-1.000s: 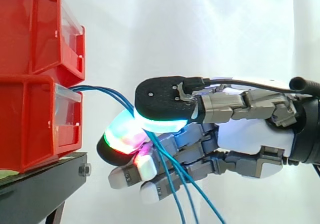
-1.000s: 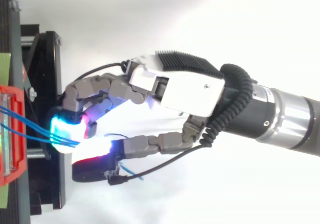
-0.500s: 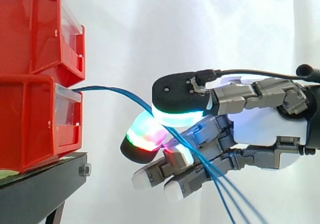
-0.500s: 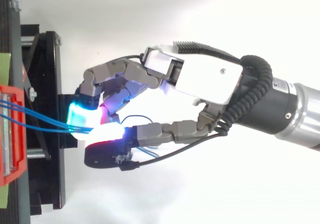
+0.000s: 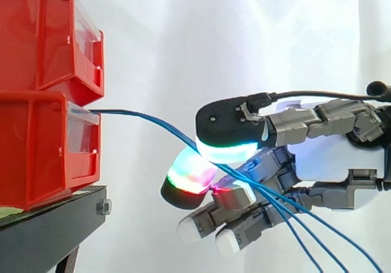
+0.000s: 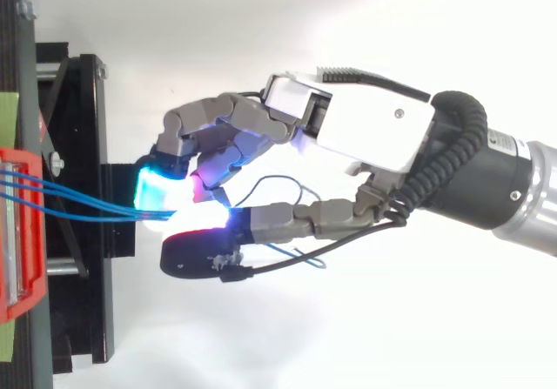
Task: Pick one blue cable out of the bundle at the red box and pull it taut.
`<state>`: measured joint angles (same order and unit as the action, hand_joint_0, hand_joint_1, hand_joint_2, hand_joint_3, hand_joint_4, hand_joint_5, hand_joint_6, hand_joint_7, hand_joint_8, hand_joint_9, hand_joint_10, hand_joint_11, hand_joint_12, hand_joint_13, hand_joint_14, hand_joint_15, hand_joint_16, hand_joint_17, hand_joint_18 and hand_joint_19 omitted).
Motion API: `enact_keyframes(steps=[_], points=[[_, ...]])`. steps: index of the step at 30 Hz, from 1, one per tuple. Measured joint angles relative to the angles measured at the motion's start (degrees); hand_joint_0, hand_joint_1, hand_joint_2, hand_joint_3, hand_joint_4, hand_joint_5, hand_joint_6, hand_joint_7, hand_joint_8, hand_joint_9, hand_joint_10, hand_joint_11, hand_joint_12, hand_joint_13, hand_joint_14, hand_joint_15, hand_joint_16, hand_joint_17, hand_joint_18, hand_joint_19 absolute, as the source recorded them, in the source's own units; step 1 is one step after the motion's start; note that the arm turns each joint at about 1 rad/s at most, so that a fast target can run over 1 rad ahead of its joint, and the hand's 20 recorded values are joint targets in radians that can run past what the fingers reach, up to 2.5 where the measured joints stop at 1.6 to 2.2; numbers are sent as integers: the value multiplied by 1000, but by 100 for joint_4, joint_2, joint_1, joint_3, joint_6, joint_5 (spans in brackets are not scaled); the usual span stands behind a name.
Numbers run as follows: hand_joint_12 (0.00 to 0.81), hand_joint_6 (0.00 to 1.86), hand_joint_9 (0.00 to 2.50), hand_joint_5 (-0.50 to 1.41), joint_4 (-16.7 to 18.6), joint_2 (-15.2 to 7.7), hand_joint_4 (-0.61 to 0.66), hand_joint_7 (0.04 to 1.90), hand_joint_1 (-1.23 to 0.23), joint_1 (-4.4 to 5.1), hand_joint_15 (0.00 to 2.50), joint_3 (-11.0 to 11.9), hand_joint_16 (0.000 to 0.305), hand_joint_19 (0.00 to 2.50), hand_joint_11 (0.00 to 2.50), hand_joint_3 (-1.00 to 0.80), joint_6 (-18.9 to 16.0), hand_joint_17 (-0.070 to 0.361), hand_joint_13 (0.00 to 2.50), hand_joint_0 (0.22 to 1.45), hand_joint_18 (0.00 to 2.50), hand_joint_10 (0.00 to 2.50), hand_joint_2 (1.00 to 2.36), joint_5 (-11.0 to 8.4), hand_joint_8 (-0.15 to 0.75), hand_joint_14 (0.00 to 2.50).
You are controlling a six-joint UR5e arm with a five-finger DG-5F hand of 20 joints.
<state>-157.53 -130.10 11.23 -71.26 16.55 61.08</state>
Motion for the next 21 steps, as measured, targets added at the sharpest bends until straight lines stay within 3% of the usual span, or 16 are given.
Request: enact_keyframes(steps=[13, 21], points=[[425, 830, 997, -181, -335, 105, 158, 1005, -926, 77, 279, -1, 56, 345, 1530, -129, -141, 125, 669, 672, 743, 3, 1027, -206, 362, 8], [431, 880, 889, -227, -441, 131, 237, 1043, -1025, 102, 278, 0, 56, 303, 1497, -315, -301, 127, 681, 754, 777, 5, 1014, -232, 360, 10]])
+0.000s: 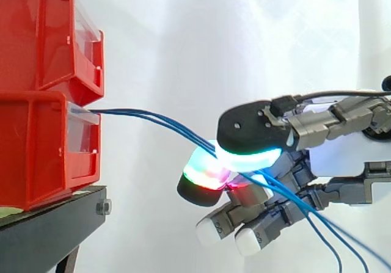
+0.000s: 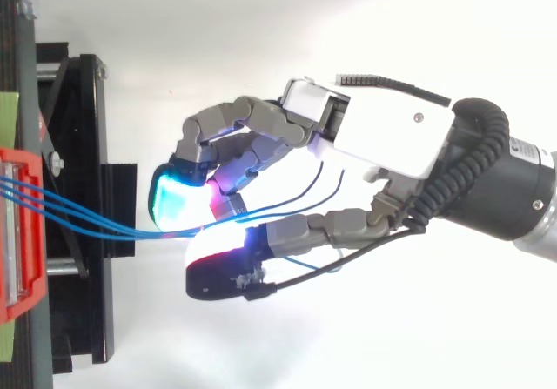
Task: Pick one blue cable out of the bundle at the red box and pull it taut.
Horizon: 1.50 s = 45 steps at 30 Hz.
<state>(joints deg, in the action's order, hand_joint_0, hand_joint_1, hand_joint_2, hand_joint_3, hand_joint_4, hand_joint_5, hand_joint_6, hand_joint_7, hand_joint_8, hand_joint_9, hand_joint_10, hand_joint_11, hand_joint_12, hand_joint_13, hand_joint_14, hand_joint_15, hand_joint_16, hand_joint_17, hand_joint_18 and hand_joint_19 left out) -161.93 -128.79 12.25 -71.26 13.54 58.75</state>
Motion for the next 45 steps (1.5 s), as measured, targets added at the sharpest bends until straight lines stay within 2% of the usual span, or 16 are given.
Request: enact_keyframes(steps=[5, 20, 38, 45], points=[[428, 881, 890, -226, -19, 1, 241, 1019, -1012, 18, 284, 0, 56, 312, 1477, -402, -55, 127, 680, 753, 786, 6, 1009, -76, 368, 8], [434, 837, 943, -185, -14, 3, 255, 1024, -820, 62, 304, 3, 58, 379, 1369, -475, -62, 130, 688, 584, 776, 8, 1002, -105, 388, 10], [439, 757, 963, -156, -14, 3, 236, 1077, -609, 66, 313, 5, 59, 426, 1287, -289, -62, 134, 692, 586, 773, 10, 1015, -105, 395, 9], [439, 741, 958, -150, -20, 3, 234, 1096, -609, 67, 310, 6, 59, 427, 1277, -263, -62, 134, 690, 588, 769, 11, 1015, -108, 392, 9]])
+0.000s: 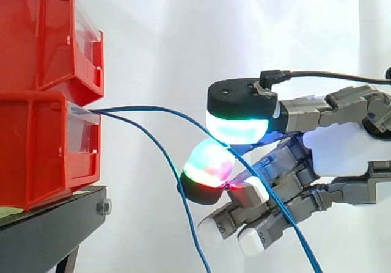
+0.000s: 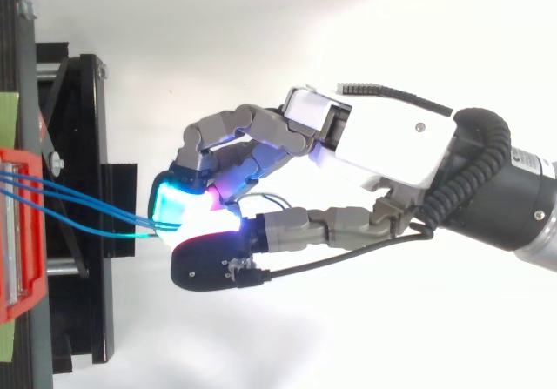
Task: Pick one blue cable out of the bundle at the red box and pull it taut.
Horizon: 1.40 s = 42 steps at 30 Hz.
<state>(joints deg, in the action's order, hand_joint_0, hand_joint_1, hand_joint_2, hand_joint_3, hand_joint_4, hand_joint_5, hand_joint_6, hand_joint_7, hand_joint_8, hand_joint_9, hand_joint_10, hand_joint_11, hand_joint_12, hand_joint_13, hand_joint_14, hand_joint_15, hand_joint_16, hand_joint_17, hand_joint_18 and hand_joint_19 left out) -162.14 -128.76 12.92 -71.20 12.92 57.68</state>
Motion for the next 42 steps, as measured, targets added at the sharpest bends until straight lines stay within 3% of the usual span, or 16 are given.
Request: enact_keyframes(steps=[6, 8, 17, 26, 42], points=[[441, 750, 962, -158, 2, 0, 228, 1182, -692, 0, 314, 1, 59, 420, 1296, -185, 0, 133, 699, 589, 784, 10, 1020, 0, 393, 8], [440, 805, 961, -174, 4, 0, 243, 1102, -707, 0, 308, 1, 59, 415, 1295, -144, 0, 133, 704, 587, 793, 9, 1022, 2, 393, 8], [435, 837, 959, -180, -1, 0, 229, 1091, -762, 0, 305, 13, 58, 415, 1315, -81, 0, 131, 712, 601, 801, 10, 1024, -1, 388, 8], [430, 863, 922, -199, -9, 30, 199, 1029, -907, 0, 305, 26, 57, 387, 1314, -146, -7, 129, 712, 670, 808, 10, 1026, -2, 378, 9], [429, 870, 896, -206, -22, 40, 227, 1042, -928, 17, 298, 28, 56, 370, 1297, -234, -4, 126, 714, 697, 805, 10, 1020, -96, 378, 9]])
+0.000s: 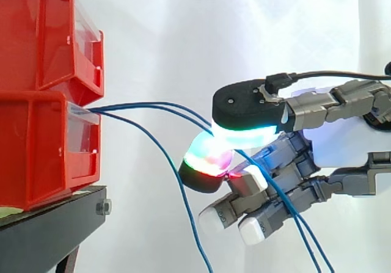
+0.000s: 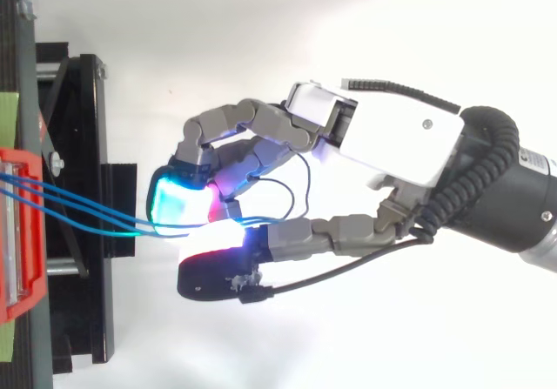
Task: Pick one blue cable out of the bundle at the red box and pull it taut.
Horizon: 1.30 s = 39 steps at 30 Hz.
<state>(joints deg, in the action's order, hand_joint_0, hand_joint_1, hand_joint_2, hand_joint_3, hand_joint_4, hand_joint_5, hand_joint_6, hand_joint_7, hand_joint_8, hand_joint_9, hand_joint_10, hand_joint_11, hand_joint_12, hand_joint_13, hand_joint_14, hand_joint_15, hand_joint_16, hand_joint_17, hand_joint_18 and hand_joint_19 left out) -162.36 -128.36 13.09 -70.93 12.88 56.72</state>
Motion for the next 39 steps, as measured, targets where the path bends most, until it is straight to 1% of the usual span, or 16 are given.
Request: enact_keyframes(steps=[7, 9, 14, 16, 18, 21, 24, 26, 28, 32, 39], points=[[428, 872, 887, -209, -25, 1, 232, 1040, -927, 1, 297, 1, 56, 368, 1306, -238, -5, 126, 711, 697, 804, 10, 1019, -3, 376, 9], [427, 872, 875, -211, -29, 2, 243, 1053, -933, 1, 300, 1, 56, 360, 1301, -264, -6, 126, 703, 696, 797, 10, 1017, -3, 375, 9], [426, 875, 837, -222, -33, 2, 256, 1038, -946, 1, 298, 0, 56, 365, 1290, -453, -12, 127, 679, 680, 787, 11, 1004, -3, 377, 10], [427, 874, 827, -223, -32, 2, 260, 1037, -940, 1, 298, 0, 57, 370, 1290, -500, -13, 128, 673, 644, 778, 11, 1000, -3, 374, 9], [430, 875, 823, -223, -33, 0, 262, 1018, -922, 1, 308, 0, 57, 387, 1288, -500, -14, 128, 670, 603, 773, 11, 1000, -3, 379, 9], [440, 866, 828, -216, -38, 9, 269, 1019, -854, 1, 307, 2, 59, 400, 1267, -500, -23, 133, 673, 548, 779, 11, 1000, -3, 395, 9], [444, 851, 847, -198, -48, 30, 266, 1026, -794, 1, 303, 4, 60, 404, 1229, -500, -29, 135, 677, 532, 785, 11, 1000, -3, 404, 8], [442, 838, 876, -185, -65, 42, 256, 1051, -748, 1, 304, 5, 59, 418, 1198, -500, -30, 133, 694, 555, 787, 12, 1000, -3, 405, 8], [436, 831, 897, -177, -100, 50, 250, 1074, -728, 1, 310, 5, 58, 420, 1194, -432, -31, 130, 695, 571, 792, 12, 1005, -3, 401, 9], [435, 828, 903, -170, -149, 54, 247, 1095, -725, 1, 314, 5, 58, 425, 1193, -335, -31, 130, 707, 590, 794, 13, 1012, -3, 397, 10], [433, 835, 908, -168, -163, 56, 248, 1122, -721, 1, 310, 5, 58, 432, 1187, -277, -31, 130, 711, 591, 802, 15, 1016, -3, 399, 10]])
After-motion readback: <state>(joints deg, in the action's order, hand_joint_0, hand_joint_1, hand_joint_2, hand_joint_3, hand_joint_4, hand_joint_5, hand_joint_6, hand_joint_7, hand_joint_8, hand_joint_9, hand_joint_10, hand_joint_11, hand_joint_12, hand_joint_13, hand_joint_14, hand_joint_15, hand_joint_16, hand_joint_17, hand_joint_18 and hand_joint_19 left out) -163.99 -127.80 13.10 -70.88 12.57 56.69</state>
